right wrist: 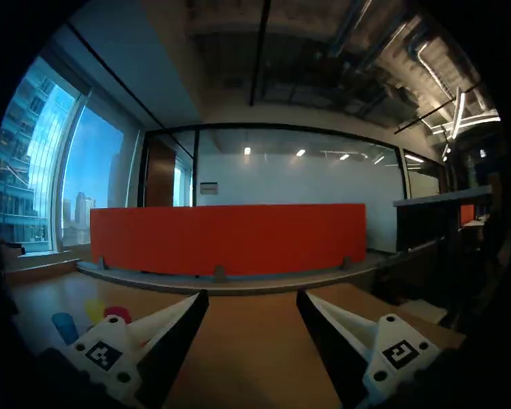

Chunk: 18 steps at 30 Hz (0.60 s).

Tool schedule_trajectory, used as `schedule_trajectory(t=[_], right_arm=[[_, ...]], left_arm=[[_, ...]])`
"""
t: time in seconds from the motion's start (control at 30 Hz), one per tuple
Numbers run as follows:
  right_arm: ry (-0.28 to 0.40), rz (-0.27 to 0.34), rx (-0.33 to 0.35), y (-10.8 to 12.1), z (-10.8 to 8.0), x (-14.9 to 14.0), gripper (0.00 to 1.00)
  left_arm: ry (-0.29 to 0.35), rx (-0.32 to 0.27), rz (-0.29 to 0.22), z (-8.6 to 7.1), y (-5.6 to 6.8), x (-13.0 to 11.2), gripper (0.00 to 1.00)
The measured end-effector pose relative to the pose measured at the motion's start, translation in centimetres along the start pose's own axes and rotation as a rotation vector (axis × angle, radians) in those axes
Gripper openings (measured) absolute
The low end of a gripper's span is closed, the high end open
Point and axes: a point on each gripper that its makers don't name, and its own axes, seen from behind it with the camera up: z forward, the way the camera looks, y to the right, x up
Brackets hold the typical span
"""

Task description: Pour water

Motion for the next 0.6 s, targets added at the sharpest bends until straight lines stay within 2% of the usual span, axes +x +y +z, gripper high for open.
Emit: schedule_trajectory(t=[0.17,0.43,0.6], right_arm=[[0.0,-0.011,-0.019,0.2,-0.2,0.3,1.0],[0.003,-0.014,-0.031,0.3,-0.3,1.2,1.0],[-0.011,-0.015,-0.033,0.3,-0.4,1.2,1.0]], left_arm=[[-0.007,-0.019,-0.015,0.5,0.3,0.1,0.82],[0.002,0.019,0.005,1.1,0.0,0.0,0.82],[0.008,0.032,0.016,1.3,0.2,-0.6,0.82]])
